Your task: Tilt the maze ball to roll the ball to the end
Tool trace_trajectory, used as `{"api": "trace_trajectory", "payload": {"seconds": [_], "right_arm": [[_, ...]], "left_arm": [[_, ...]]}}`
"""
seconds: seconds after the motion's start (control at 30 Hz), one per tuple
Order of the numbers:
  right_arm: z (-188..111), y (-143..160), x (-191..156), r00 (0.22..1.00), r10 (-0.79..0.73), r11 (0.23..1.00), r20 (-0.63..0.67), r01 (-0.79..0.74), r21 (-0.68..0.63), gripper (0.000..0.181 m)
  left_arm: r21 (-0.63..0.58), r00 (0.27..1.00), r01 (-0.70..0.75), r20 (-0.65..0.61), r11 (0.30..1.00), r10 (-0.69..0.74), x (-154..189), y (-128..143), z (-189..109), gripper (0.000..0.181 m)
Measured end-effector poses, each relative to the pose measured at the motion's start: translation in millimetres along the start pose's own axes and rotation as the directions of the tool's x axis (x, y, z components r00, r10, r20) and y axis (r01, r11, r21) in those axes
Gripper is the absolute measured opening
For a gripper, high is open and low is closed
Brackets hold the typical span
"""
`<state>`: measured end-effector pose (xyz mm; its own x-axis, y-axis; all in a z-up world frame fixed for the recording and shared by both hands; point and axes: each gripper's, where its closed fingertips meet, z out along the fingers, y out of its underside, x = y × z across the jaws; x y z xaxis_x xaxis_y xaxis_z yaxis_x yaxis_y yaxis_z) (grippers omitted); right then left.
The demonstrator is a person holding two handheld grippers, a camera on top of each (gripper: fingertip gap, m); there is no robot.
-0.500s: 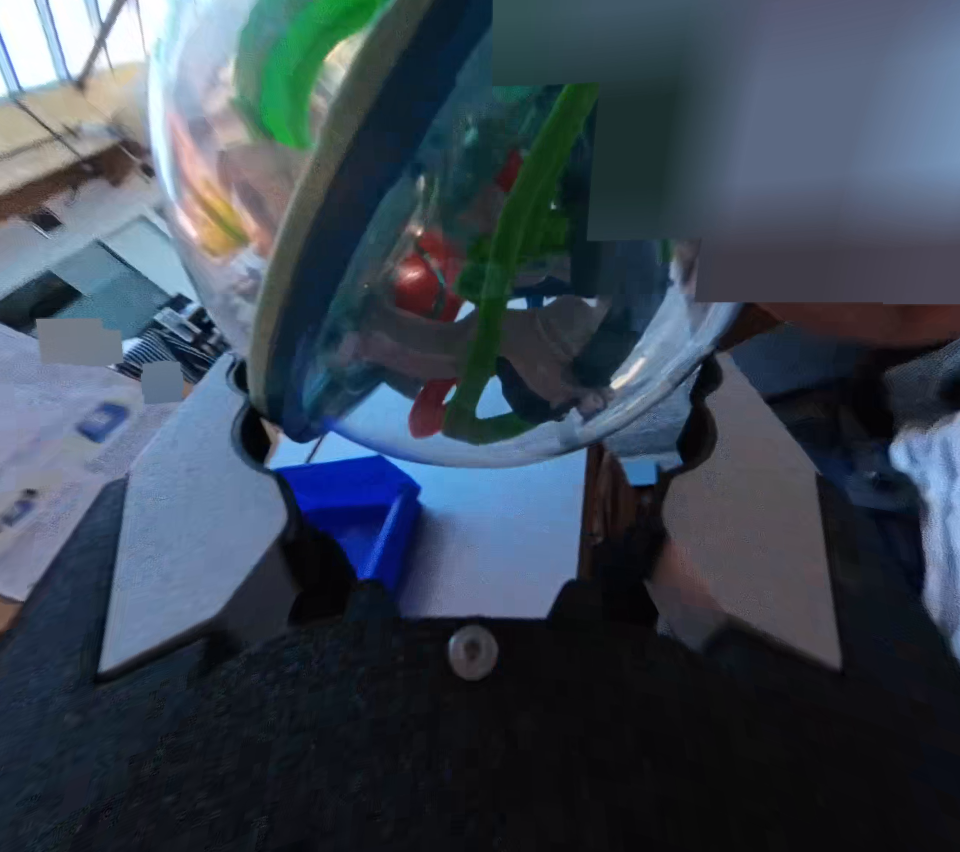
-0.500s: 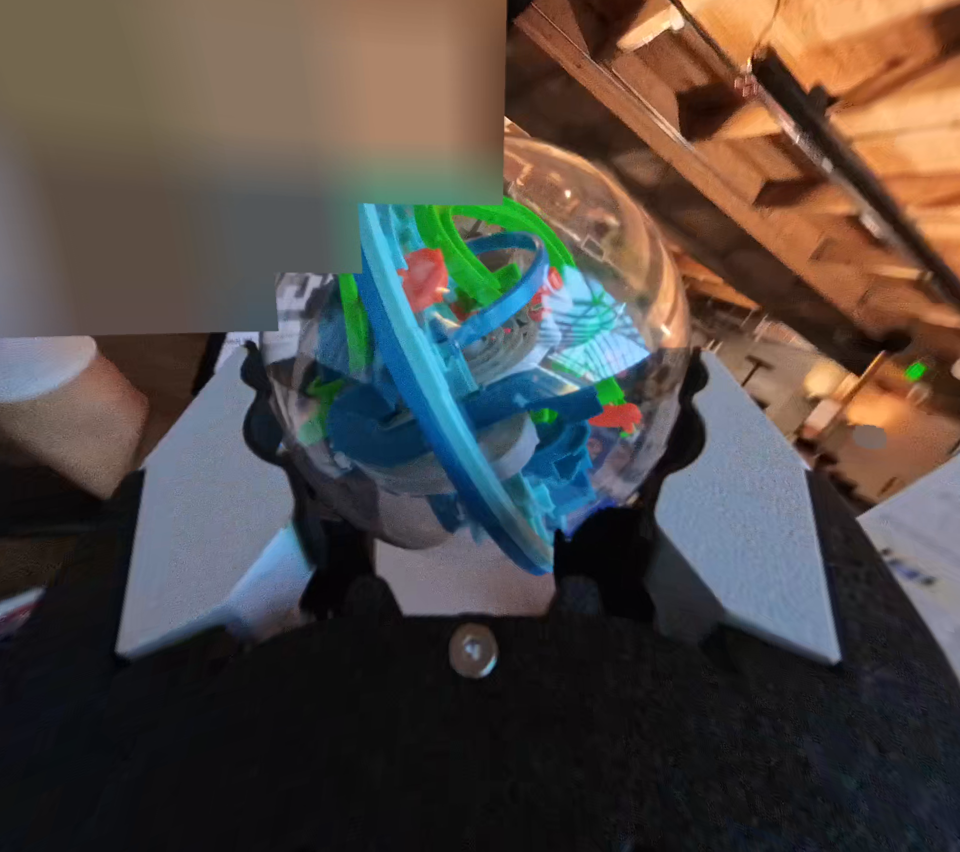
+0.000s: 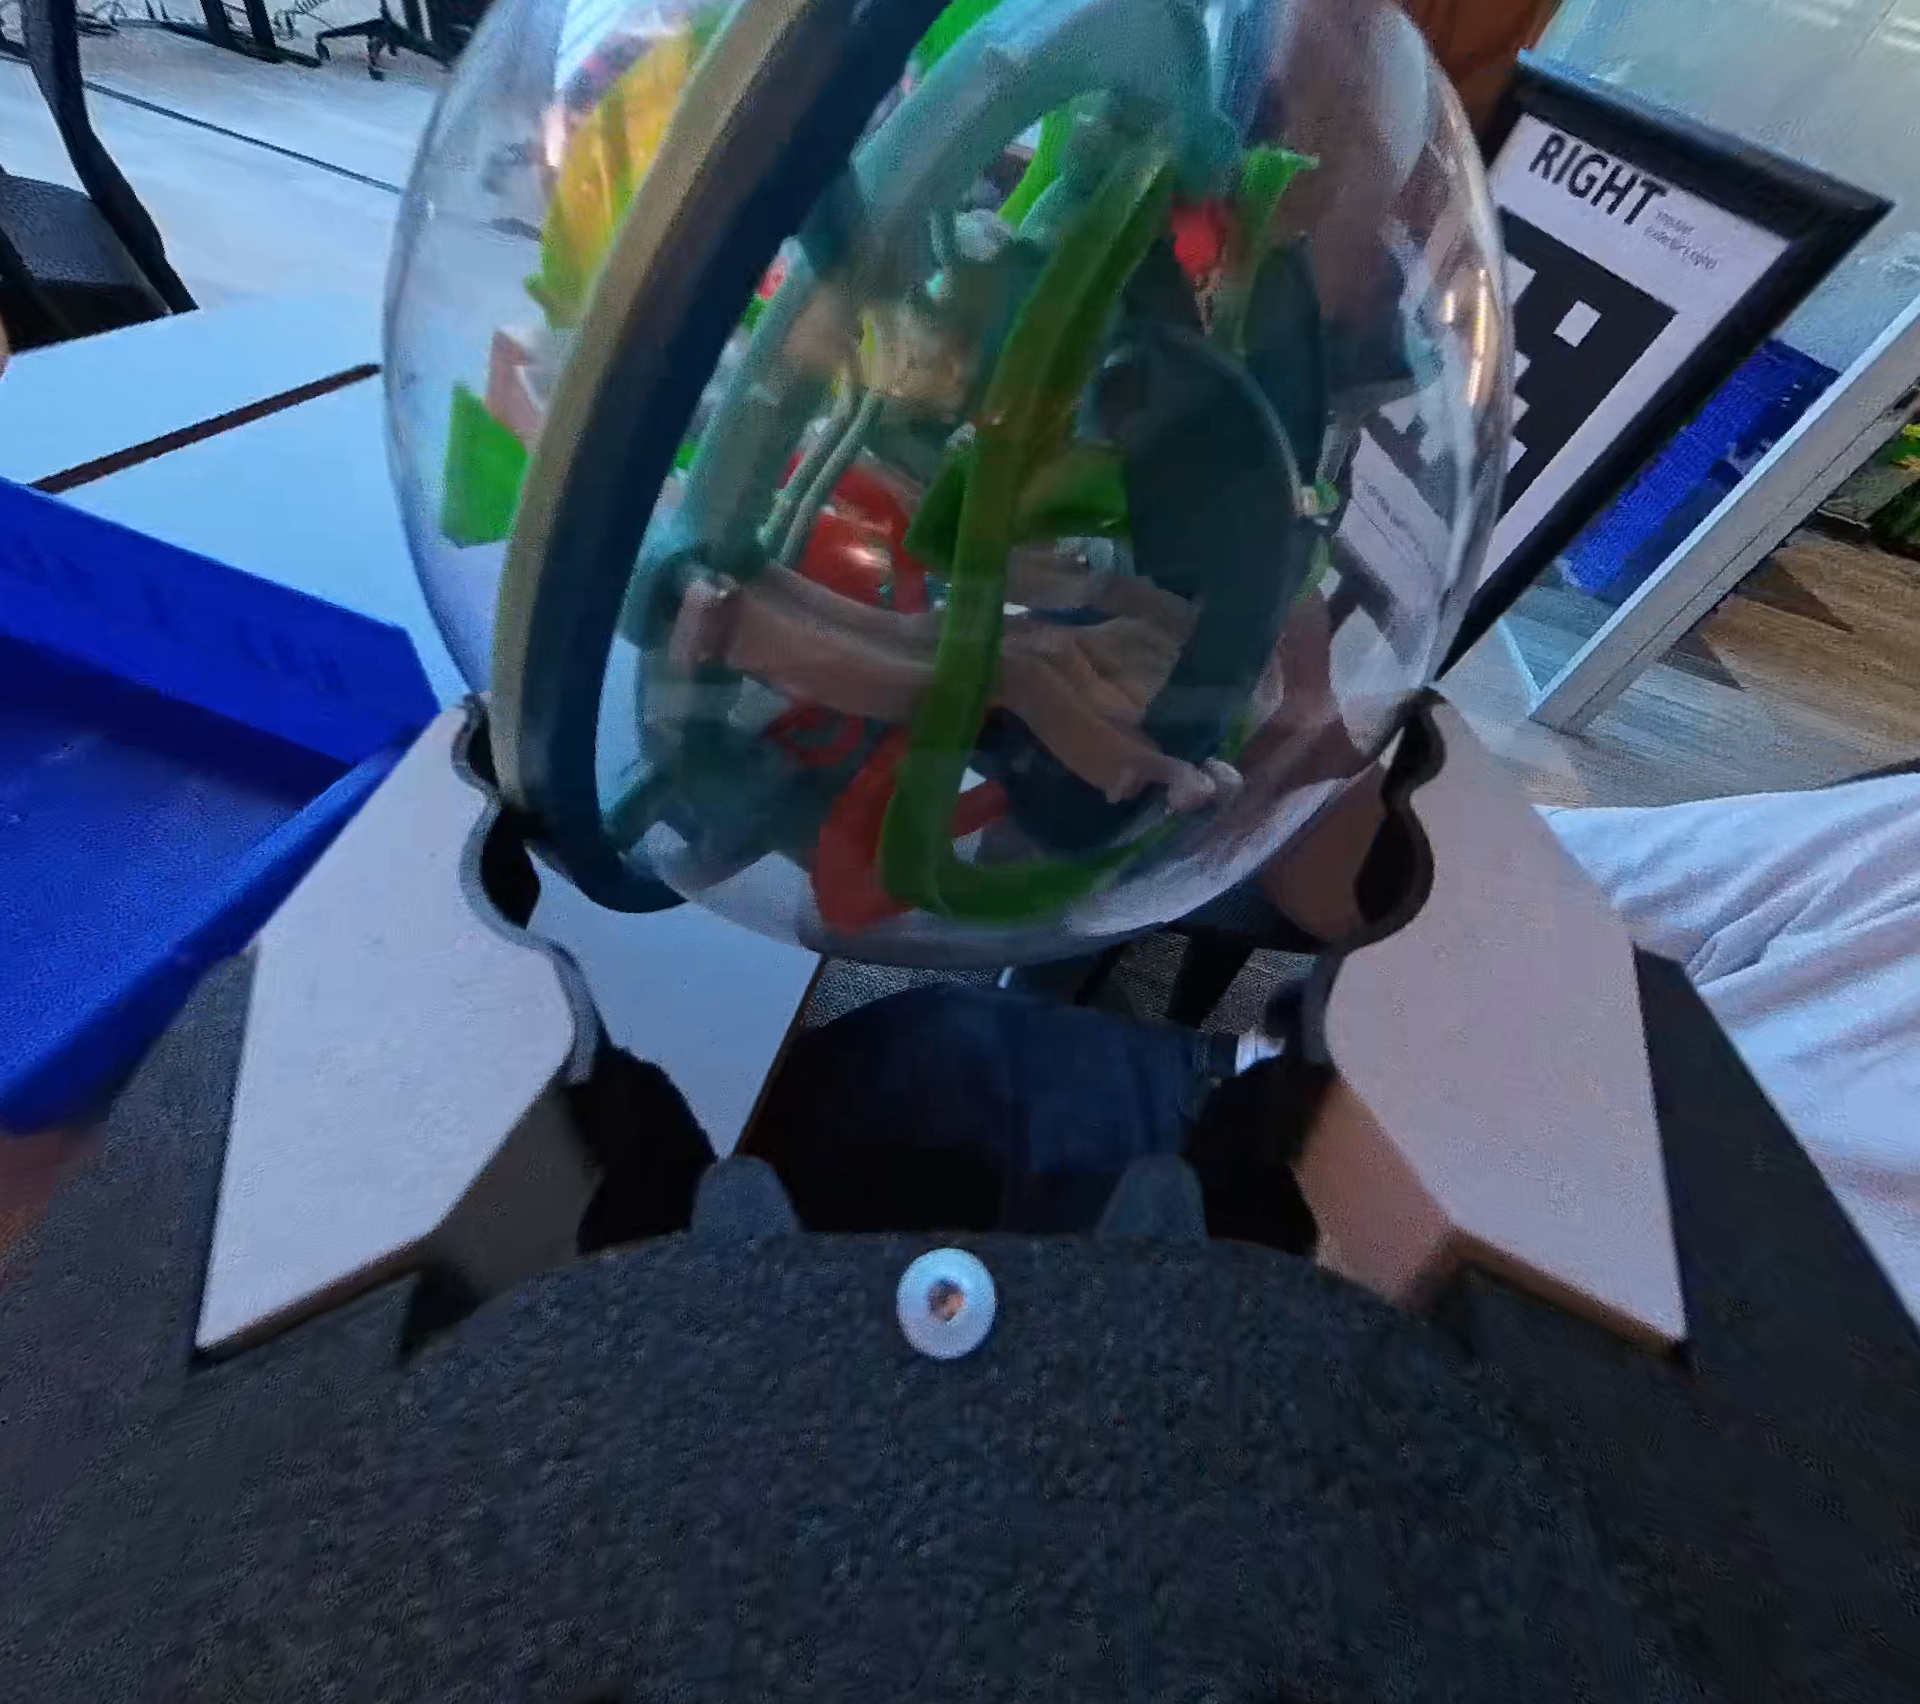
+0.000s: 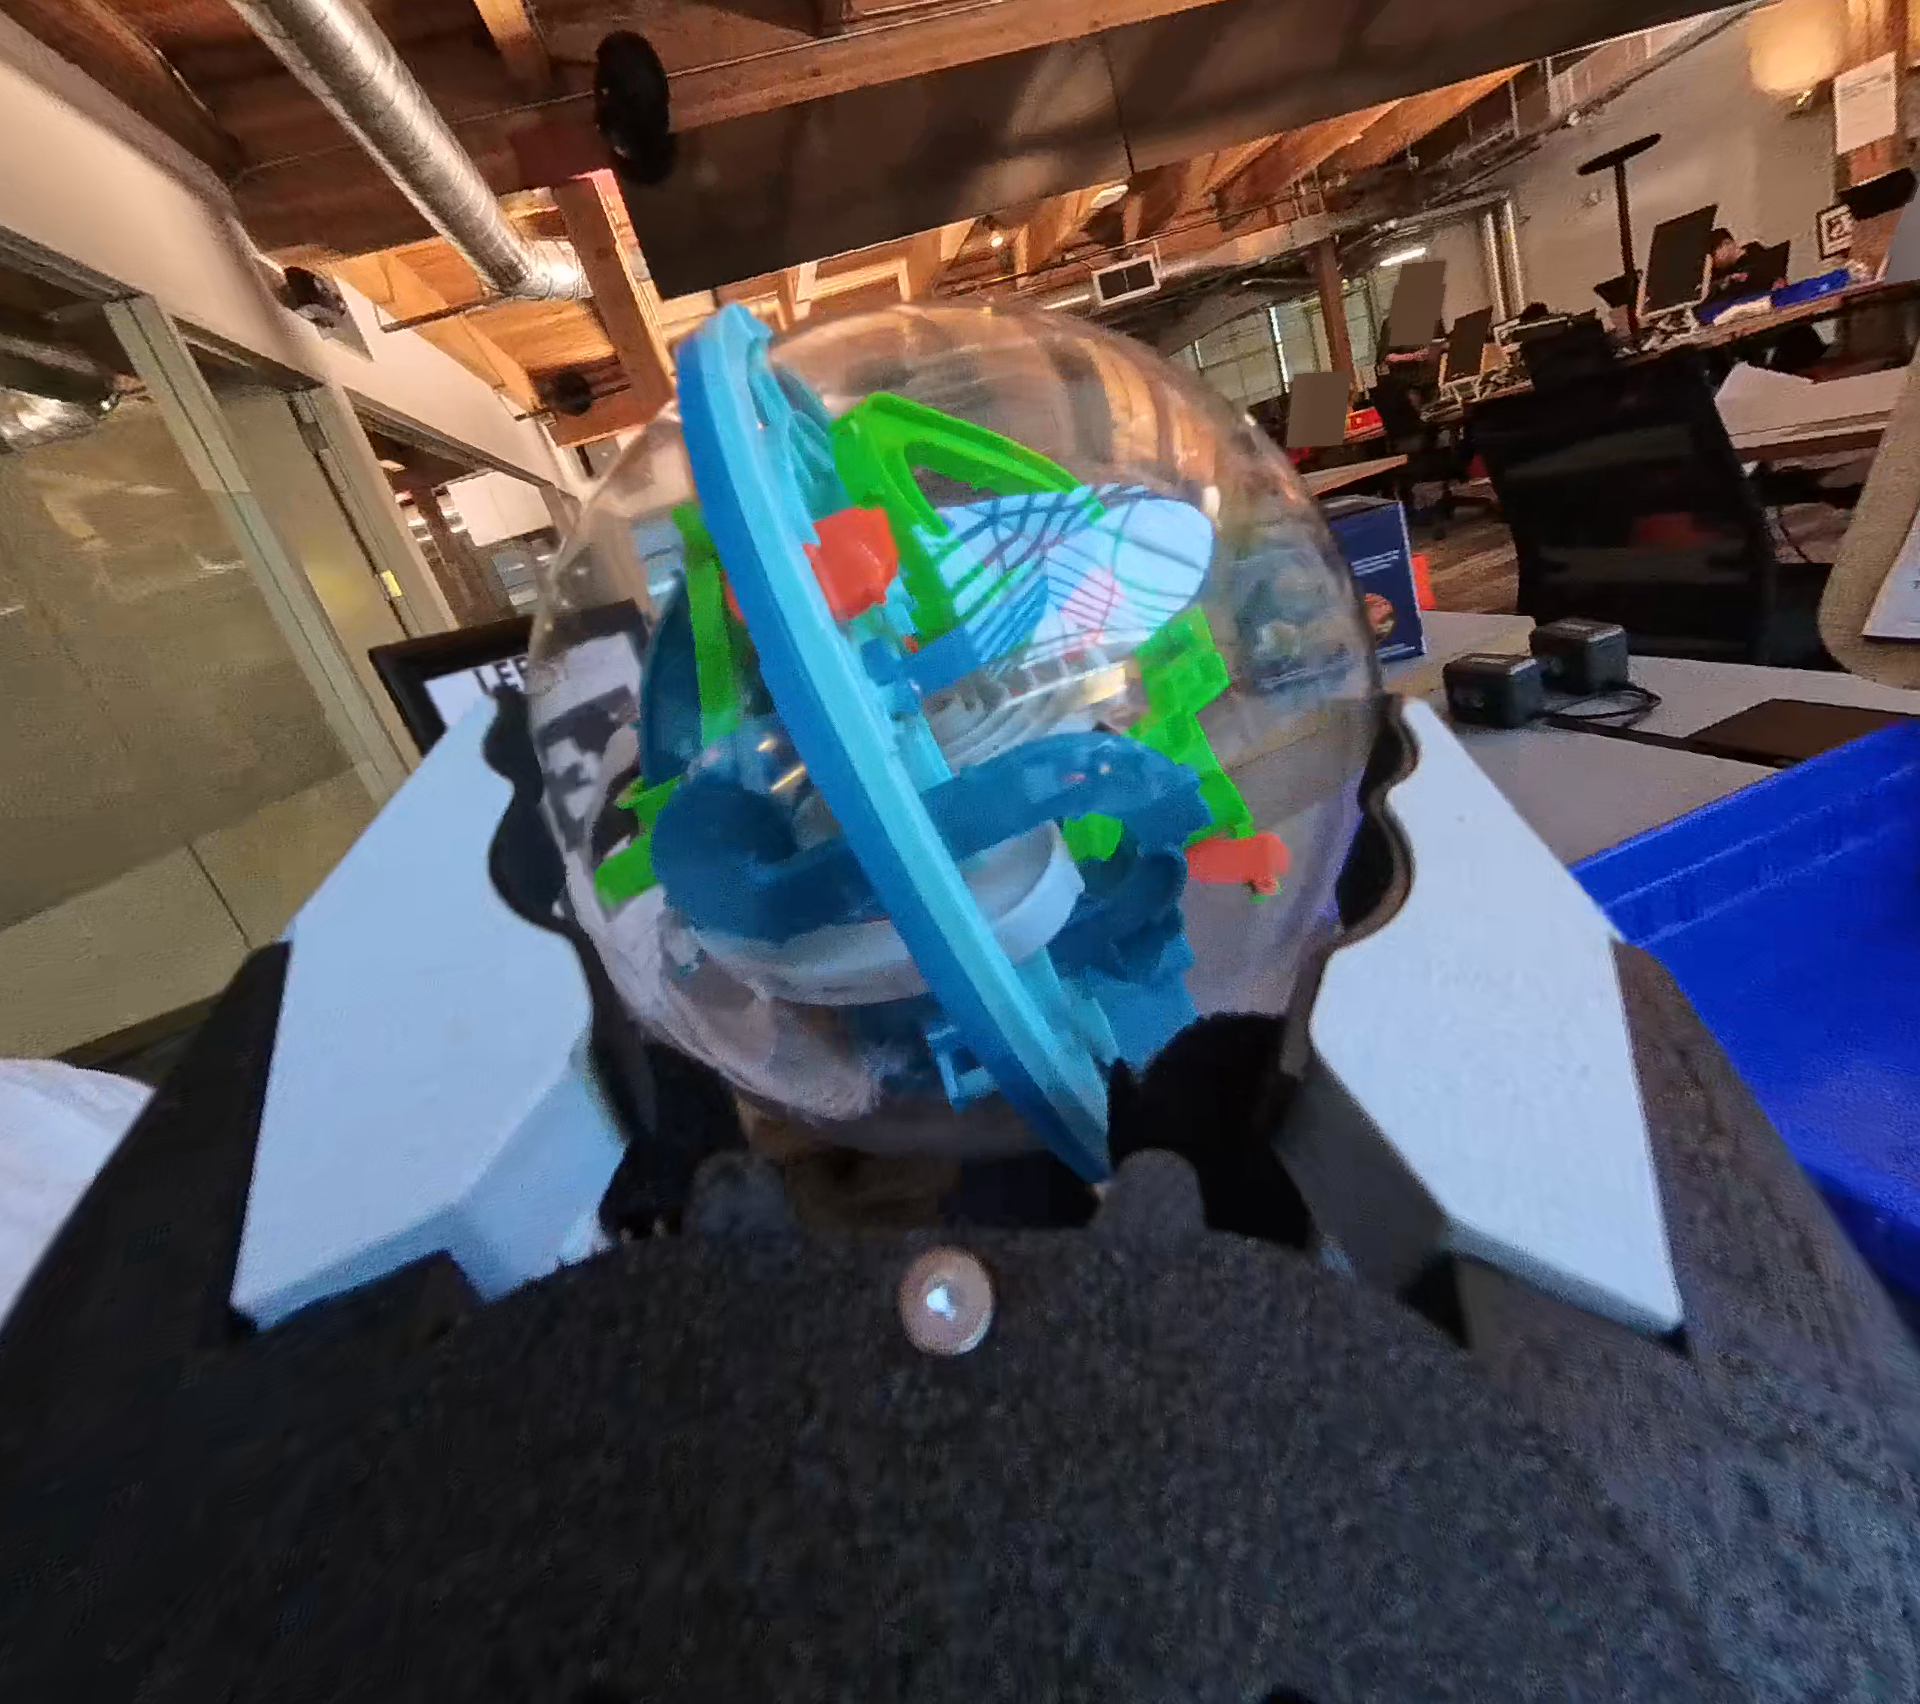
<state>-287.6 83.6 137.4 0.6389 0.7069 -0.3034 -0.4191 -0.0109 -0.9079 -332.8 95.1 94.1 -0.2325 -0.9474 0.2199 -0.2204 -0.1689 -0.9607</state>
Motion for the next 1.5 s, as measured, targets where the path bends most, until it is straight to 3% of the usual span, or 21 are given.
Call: {"api": "trace_trajectory", "payload": {"seconds": [0.2,0.33,0.43,0.57,1.13,1.33,1.5], "right_arm": [[-7.2,-19.0,-26.1,0.954,-0.299,0.954,-0.004,0.299,0.035,0.15],[-14.0,-26.6,-57.3,0.87,-0.492,0.869,0.032,0.489,0.072,0.15],[-18.0,-27.4,-70.5,0.833,-0.553,0.833,0.032,0.552,0.036,0.149],[-23.6,-31.7,-75.4,0.843,-0.537,0.844,0.038,0.536,0.037,0.149],[-16.0,-26.1,-43.4,0.926,-0.376,0.927,-0.039,0.375,-0.025,0.146],[-16.6,-18.4,-13.1,0.978,-0.186,0.982,-0.092,0.181,-0.062,0.149],[-15.2,-10.5,9.2,0.985,-0.131,0.989,-0.114,0.122,-0.077,0.149]], "left_arm": [[0.049,0.977,-0.199,-0.068,0.979,0.202,11.9,-0.4,11.7,0.157],[0.034,0.935,-0.346,-0.066,0.937,0.348,28.1,4.8,17.4,0.157],[0.028,0.917,-0.391,-0.072,0.92,0.392,37.9,6.0,21.0,0.158],[0.129,0.904,-0.417,-0.046,0.899,0.426,48.6,-10.9,15.5,0.158],[0.099,0.959,-0.255,-0.104,0.962,0.265,26.5,-2.9,17.2,0.158],[0.078,0.987,-0.099,-0.119,0.992,0.107,11.2,-1.5,21.0,0.157],[0.058,0.991,-0.038,-0.129,0.998,0.045,-5.9,7.2,27.3,0.157]]}}
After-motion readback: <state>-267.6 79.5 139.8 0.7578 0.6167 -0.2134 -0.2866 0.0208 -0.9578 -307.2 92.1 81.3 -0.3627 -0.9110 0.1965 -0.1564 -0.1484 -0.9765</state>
